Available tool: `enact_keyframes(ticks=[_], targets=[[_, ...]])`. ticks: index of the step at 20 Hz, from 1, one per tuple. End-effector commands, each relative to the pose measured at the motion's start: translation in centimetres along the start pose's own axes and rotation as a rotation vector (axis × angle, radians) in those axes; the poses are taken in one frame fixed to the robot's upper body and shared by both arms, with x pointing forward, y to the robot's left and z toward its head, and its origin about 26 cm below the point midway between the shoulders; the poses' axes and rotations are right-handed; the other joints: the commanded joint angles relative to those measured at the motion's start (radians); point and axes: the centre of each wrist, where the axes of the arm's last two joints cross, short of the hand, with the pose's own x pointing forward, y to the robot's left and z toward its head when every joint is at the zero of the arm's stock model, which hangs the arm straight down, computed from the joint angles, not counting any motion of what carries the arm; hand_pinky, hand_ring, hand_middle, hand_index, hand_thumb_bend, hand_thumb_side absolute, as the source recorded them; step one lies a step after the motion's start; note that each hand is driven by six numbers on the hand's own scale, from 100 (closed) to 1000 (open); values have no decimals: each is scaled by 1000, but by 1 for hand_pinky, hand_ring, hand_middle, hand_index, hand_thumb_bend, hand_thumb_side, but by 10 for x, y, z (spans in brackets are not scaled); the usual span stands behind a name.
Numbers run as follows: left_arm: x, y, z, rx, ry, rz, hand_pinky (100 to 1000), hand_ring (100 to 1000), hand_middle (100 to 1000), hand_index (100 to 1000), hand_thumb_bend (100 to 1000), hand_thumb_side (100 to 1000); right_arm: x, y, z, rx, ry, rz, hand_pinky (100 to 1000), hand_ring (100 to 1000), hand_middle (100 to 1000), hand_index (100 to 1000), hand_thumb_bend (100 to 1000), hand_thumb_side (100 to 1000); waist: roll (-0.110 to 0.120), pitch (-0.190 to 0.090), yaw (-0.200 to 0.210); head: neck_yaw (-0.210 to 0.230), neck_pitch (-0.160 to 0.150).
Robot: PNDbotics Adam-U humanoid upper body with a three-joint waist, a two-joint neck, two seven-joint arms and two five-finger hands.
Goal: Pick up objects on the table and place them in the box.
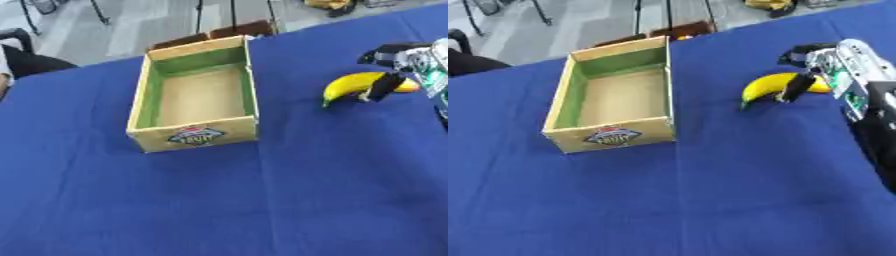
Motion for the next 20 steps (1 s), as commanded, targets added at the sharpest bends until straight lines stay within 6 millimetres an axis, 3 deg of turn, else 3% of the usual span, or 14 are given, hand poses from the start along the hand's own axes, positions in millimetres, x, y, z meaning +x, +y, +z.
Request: enact_keyframes(ticks=[1,11,20], targets=[[5,-1,-5,-10,-24,8,418,830,829,782,100,945,-2,-11,2,-29,-2,-16,889,1000,948,1000,291,288,-6,-13,3,-3,-10],[5,0,-5,-12,-21,9,414,825,829,782,100,946,-1,-9,-3,-61,-4,-40,866,1000,923,1000,139,343,-3,-13,3,-4,-8],[5,0,-5,-15,-22,5,416,822,829,782,100,944,1,-21,3,-41,-7,-52,877,1000,954,1000,108,342,-6,-19,-1,-1,-8]])
